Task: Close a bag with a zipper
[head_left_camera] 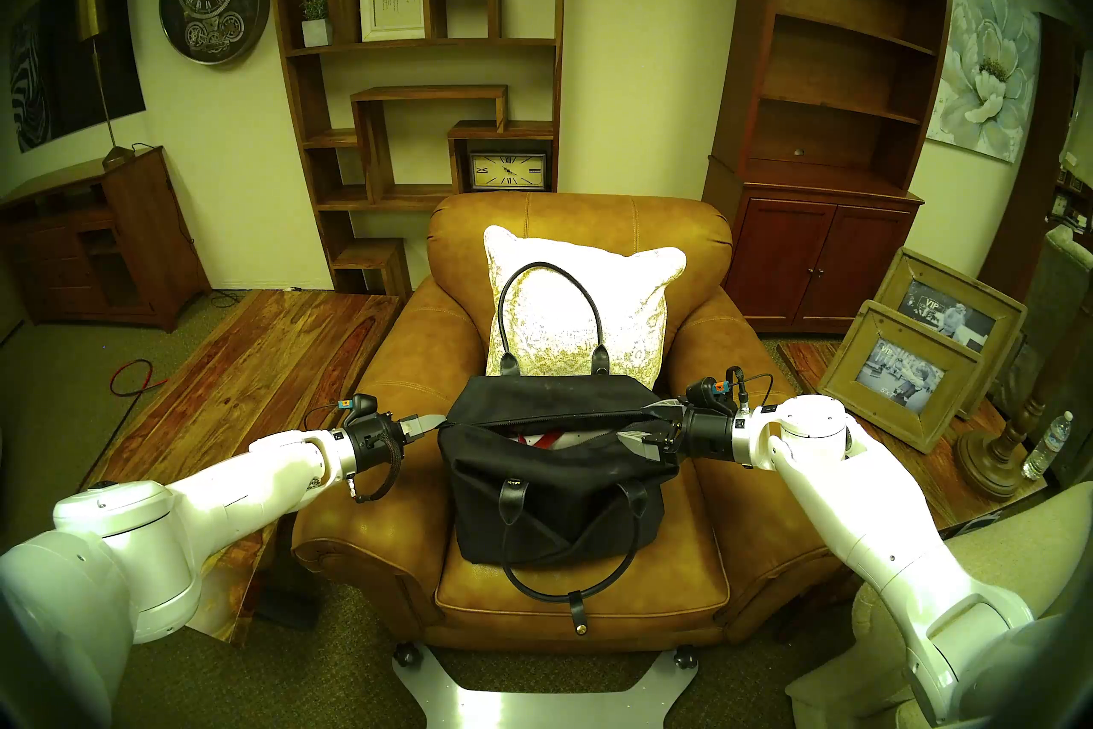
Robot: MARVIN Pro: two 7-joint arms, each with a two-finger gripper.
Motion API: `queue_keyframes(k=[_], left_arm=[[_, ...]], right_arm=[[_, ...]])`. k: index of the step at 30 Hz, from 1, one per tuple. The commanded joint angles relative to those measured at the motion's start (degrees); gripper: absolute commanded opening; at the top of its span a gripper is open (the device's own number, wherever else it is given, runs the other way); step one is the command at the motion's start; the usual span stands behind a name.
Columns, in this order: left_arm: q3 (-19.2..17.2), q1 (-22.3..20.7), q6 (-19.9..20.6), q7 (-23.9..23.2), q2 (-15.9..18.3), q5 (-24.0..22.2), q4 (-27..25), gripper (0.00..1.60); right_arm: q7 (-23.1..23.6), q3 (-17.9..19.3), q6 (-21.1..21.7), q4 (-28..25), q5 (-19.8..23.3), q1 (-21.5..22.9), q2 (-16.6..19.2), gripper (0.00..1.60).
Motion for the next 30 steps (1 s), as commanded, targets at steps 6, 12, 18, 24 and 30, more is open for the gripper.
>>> queue_keyframes(k=[6, 12, 18, 24, 30], left_arm=[[-0.5, 0.2, 0.7, -0.7, 1.9, -0.5, -4.0, 0.06], [-0.4, 0.6, -0.3, 0.1, 3.0, 0.0, -6.0, 0.00], [-0.3, 0.7, -1.2, 0.4, 3.4, 0.3, -6.9, 0.00], [-0.1, 0.6, -1.4, 0.5, 3.4, 0.4, -6.8, 0.00], [-0.2, 0.6, -1.4, 0.6, 3.4, 0.3, -6.5, 0.00]], right_arm=[[-0.1, 0.4, 0.1, -0.8, 0.2, 0.6, -0.1, 1.60], [0.0, 0.4, 0.1, -0.8, 0.1, 0.6, -0.1, 1.60], [0.0, 0.4, 0.1, -0.8, 0.1, 0.6, -0.1, 1.60], [0.3, 0.2, 0.2, -0.7, 0.1, 0.7, 0.0, 1.60], [1.1, -0.8, 0.8, 0.0, -0.2, 1.2, -0.7, 1.60]])
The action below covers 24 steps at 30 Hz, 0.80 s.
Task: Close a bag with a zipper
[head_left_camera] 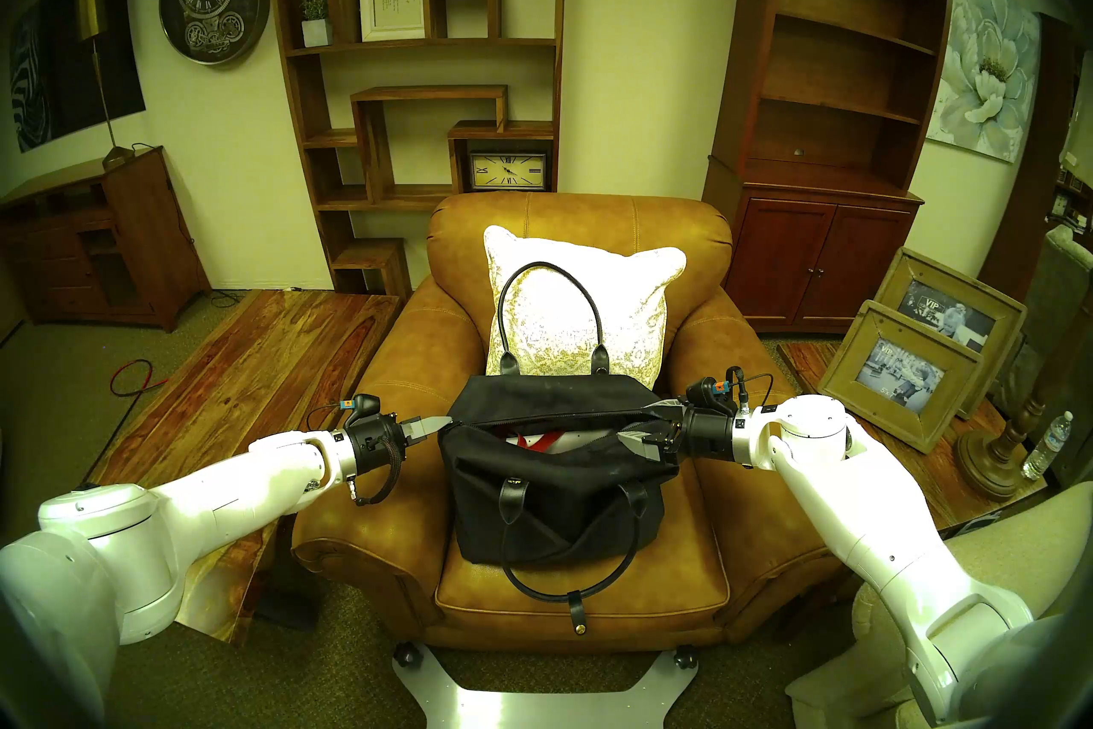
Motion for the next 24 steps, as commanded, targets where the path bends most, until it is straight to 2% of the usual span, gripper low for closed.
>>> queue_keyframes(k=[1, 3, 4, 5, 6, 7, 9, 10, 14, 20, 24], left_arm=[[-0.3, -0.4, 0.1, 0.1, 0.5, -0.2, -0.5, 0.00], [-0.4, -0.2, 0.4, 0.3, 0.8, -0.4, -0.7, 0.00], [-0.4, -0.1, 0.5, 0.4, 1.0, -0.5, -0.8, 0.10], [-0.4, -0.1, 0.5, 0.4, 1.0, -0.5, -0.8, 0.10], [-0.4, 0.0, 0.5, 0.4, 1.2, -0.5, -1.0, 0.37], [-0.2, 0.3, 0.9, 0.5, 1.6, -0.6, -1.5, 0.75], [-0.2, 0.5, 1.0, 0.5, 1.7, -0.7, -1.5, 0.78], [-0.3, 0.6, 1.2, 0.4, 1.7, -0.8, -1.6, 0.99], [-0.3, 0.9, 1.7, 0.2, 1.7, -1.0, -1.7, 1.09], [-0.6, 1.0, 2.3, 0.4, 1.5, -1.6, -1.7, 1.07], [-0.9, 0.8, 4.9, -1.1, 0.1, -2.9, 0.8, 1.06]], right_arm=[[1.1, -0.9, 0.8, 0.1, 0.0, 1.4, -0.7, 1.60], [0.8, -1.1, 1.2, 0.0, -0.2, 1.5, -0.7, 1.60], [0.7, -1.1, 1.3, -0.1, -0.2, 1.5, -0.7, 1.60], [0.7, -1.1, 1.3, -0.1, -0.2, 1.5, -0.7, 1.60], [0.6, -1.1, 1.5, -0.2, -0.2, 1.4, -0.8, 1.60], [0.3, -1.0, 1.7, -0.3, -0.3, 1.3, -0.8, 1.60], [0.2, -1.0, 1.7, -0.4, -0.3, 1.3, -0.8, 1.60], [0.2, -1.0, 1.8, -0.5, -0.3, 1.3, -0.8, 1.60], [0.3, -1.1, 1.8, -0.6, -0.5, 1.3, -0.7, 1.60], [0.3, -1.0, 1.8, -0.6, -0.6, 1.3, -0.8, 1.60], [0.4, -0.9, 1.8, -0.6, -0.7, 1.3, -0.8, 1.60]])
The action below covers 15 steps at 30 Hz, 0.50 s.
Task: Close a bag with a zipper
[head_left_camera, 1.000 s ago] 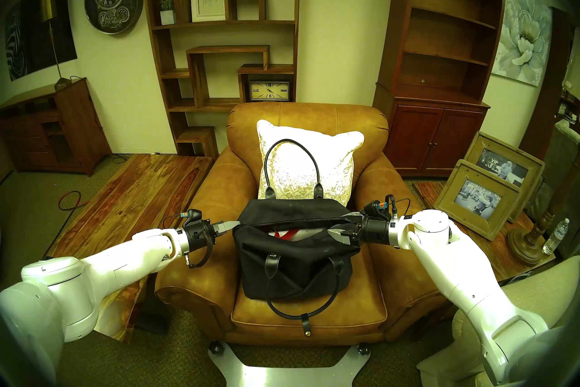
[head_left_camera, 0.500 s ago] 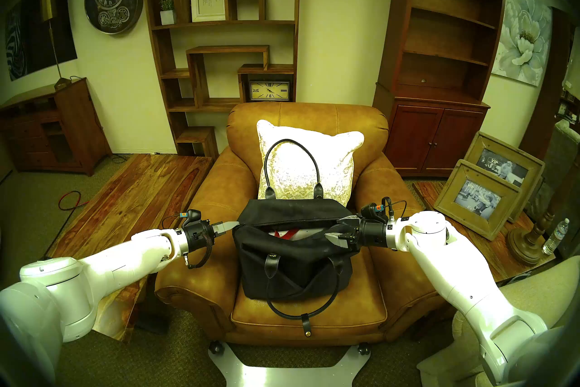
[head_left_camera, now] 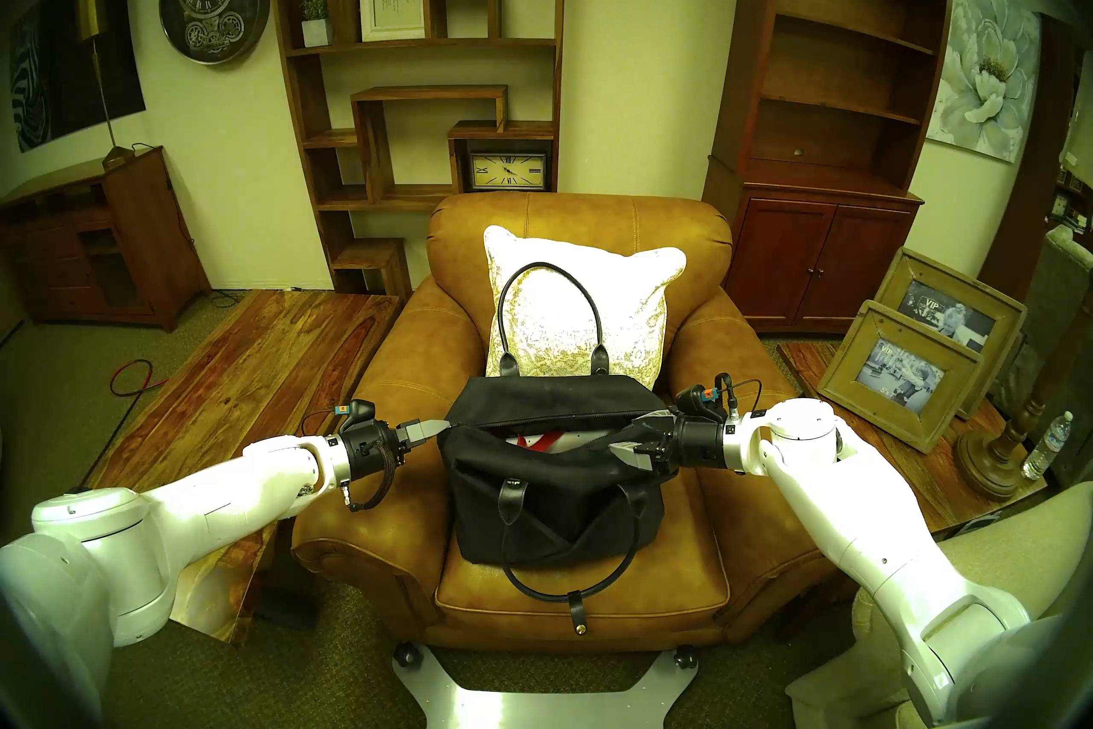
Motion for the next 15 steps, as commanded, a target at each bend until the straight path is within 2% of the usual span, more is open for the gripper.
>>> queue_keyframes(k=[1, 10, 12, 15], left_arm=[[-1.0, -0.1, 4.1, -2.5, -1.8, -2.6, 2.8, 1.04], [-1.2, -0.3, 7.5, -4.9, -2.6, -3.4, 5.3, 0.88], [-1.1, -0.4, 7.7, -5.3, -2.5, -3.3, 5.4, 0.76], [-1.2, -0.4, 8.2, -5.9, -2.7, -3.4, 5.9, 0.77]], right_arm=[[0.0, 0.4, -0.4, -1.0, 0.0, 1.0, -0.1, 1.60], [0.0, 0.5, -0.4, -1.0, -0.1, 1.0, -0.1, 1.60], [0.0, 0.5, -0.4, -1.0, -0.1, 1.0, -0.1, 1.60], [0.1, 0.5, -0.4, -1.0, -0.1, 0.9, -0.1, 1.60]])
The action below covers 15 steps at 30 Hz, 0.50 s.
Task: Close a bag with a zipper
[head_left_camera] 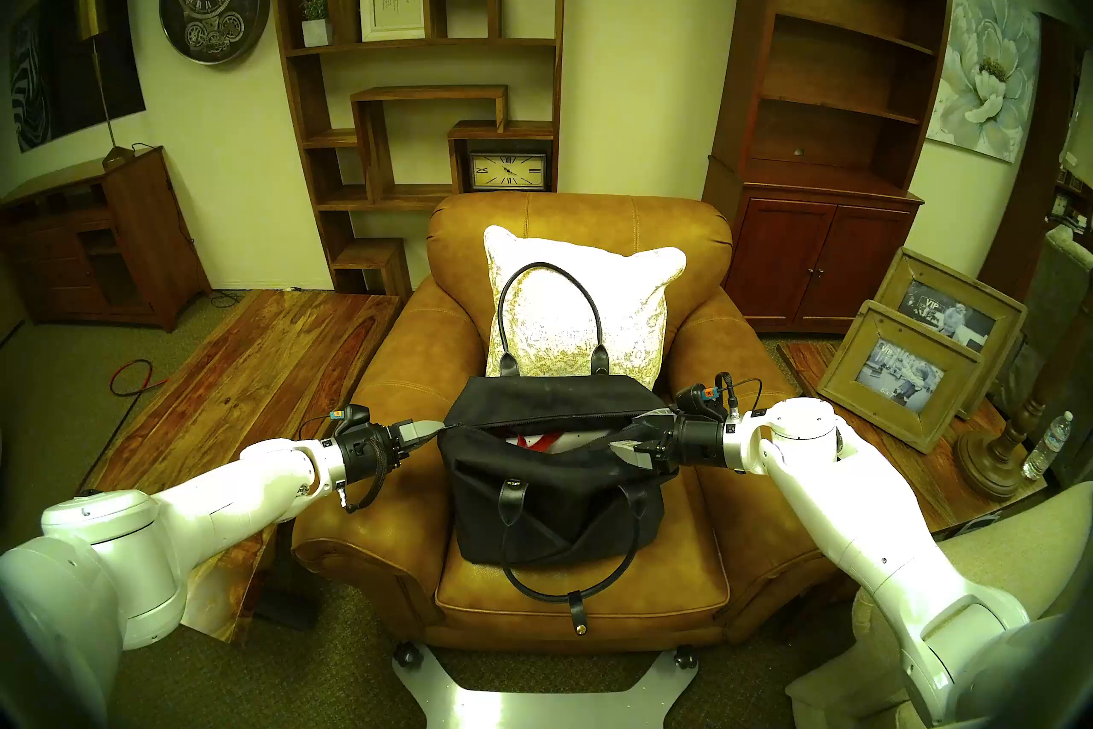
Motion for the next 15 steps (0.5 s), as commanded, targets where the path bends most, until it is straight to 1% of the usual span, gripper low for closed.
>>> queue_keyframes(k=[1, 2, 4, 8, 10, 13, 15], left_arm=[[0.0, -0.7, 1.6, -3.2, -0.3, 0.0, 0.4, 0.77], [-0.1, -0.7, 1.6, -3.2, 0.0, 0.0, -0.1, 0.80], [0.0, -0.7, 1.6, -3.3, -0.1, 0.1, -0.1, 0.80], [-0.3, -0.9, 1.5, -3.4, -0.8, -0.1, 0.2, 0.86], [-0.3, -1.0, 1.4, -3.6, -0.9, 0.0, 0.3, 0.87], [-0.3, -1.3, 1.5, -3.6, -1.3, 0.1, 0.8, 0.95], [-0.2, -1.5, 1.5, -3.5, -1.7, 0.1, 1.4, 0.96]], right_arm=[[0.1, 0.3, -0.2, -1.0, 0.1, 0.9, 0.0, 1.60], [0.1, 0.3, -0.2, -1.0, 0.1, 0.9, -0.1, 1.60], [0.1, 0.3, -0.2, -1.0, 0.1, 0.9, -0.1, 1.60], [0.1, 0.4, -0.2, -1.0, 0.0, 0.9, -0.1, 1.60], [0.1, 0.4, -0.2, -1.0, 0.0, 0.9, -0.1, 1.60], [0.1, 0.4, -0.2, -1.0, 0.0, 0.9, -0.1, 1.60], [0.1, 0.4, -0.2, -1.0, 0.0, 0.9, -0.1, 1.60]])
